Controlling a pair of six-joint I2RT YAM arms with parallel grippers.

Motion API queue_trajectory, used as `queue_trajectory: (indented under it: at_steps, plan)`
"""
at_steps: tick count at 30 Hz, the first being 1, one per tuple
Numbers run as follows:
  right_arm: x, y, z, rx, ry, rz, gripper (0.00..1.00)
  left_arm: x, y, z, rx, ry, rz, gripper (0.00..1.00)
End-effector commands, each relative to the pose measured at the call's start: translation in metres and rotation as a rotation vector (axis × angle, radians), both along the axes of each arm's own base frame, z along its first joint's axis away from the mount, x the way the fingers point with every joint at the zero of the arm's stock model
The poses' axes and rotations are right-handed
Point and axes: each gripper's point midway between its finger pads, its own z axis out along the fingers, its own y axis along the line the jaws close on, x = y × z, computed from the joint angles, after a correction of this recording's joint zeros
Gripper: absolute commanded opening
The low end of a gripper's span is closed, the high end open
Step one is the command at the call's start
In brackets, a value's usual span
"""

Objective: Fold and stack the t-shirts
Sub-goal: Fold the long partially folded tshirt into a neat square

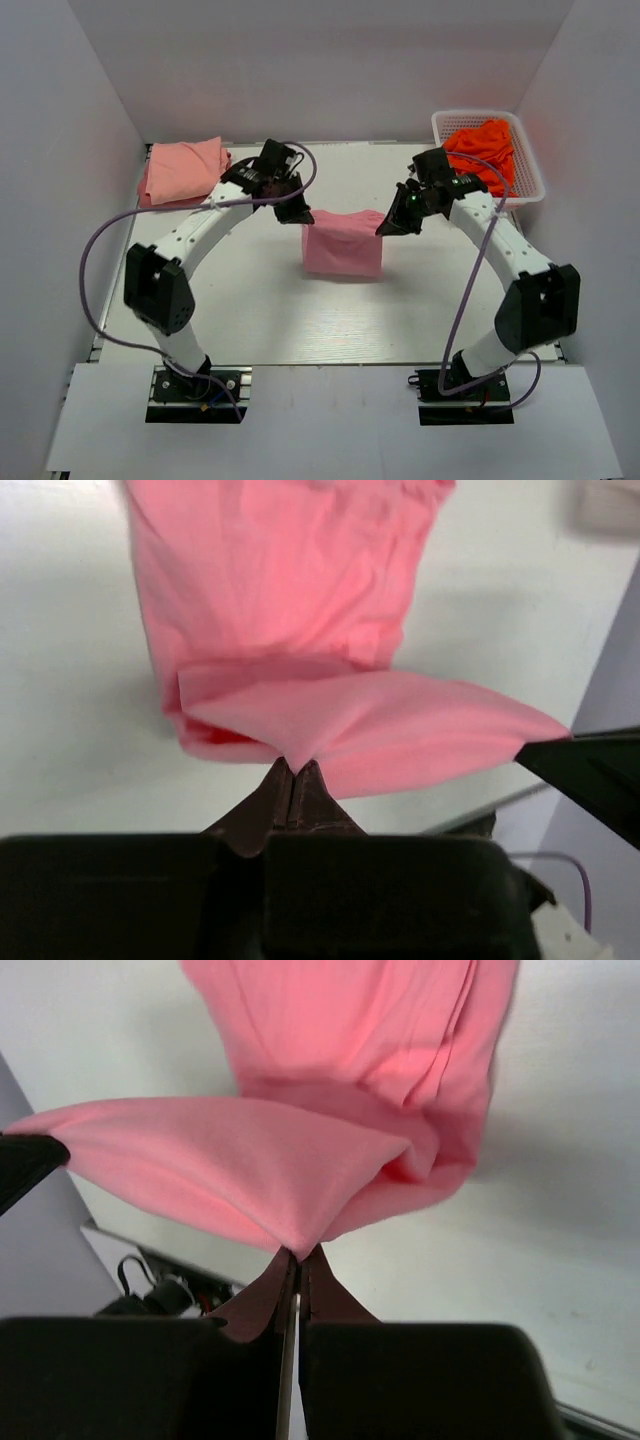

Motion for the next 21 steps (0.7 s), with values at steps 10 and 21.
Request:
queue_trajectory:
  at_steps: [10,21]
  plan:
    - [0.084,-0.008,-0.014,-0.015,-0.039,-0.067,0.0,0.092,0.013,-0.018,0.146,-0.048,0.139,0.0]
    - [0.153,-0.01,-0.077,-0.042,-0.002,-0.072,0.01,0.15,0.01,-0.07,0.151,-0.02,0.168,0.0]
